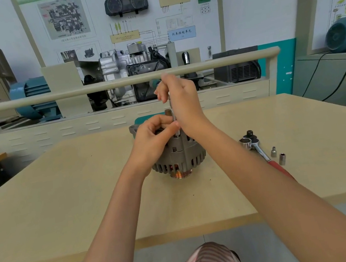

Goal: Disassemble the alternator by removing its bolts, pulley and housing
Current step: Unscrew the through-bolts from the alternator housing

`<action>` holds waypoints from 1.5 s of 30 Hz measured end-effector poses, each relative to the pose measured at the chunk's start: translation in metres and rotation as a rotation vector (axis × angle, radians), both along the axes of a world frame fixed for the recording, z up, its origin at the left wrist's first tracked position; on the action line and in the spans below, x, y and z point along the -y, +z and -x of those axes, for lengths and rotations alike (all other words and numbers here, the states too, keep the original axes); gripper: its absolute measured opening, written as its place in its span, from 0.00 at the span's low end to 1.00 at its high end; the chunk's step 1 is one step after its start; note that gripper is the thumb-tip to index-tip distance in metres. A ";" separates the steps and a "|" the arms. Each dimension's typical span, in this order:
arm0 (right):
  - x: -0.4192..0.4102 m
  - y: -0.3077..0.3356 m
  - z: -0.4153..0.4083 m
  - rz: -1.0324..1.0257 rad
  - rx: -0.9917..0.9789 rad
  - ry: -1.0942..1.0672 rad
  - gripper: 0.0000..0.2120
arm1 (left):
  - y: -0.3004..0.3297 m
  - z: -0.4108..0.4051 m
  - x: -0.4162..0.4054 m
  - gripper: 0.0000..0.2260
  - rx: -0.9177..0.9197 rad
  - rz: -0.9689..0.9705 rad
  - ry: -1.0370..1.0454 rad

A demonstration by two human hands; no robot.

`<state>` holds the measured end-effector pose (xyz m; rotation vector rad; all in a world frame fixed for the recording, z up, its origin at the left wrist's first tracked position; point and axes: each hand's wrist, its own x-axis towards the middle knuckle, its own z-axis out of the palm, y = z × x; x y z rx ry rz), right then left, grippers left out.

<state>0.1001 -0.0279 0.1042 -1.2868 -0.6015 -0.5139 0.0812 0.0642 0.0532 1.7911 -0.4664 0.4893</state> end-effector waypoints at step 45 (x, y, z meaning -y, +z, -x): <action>-0.005 -0.012 0.011 0.324 0.265 -0.581 0.12 | -0.002 0.002 -0.003 0.19 0.031 0.008 -0.003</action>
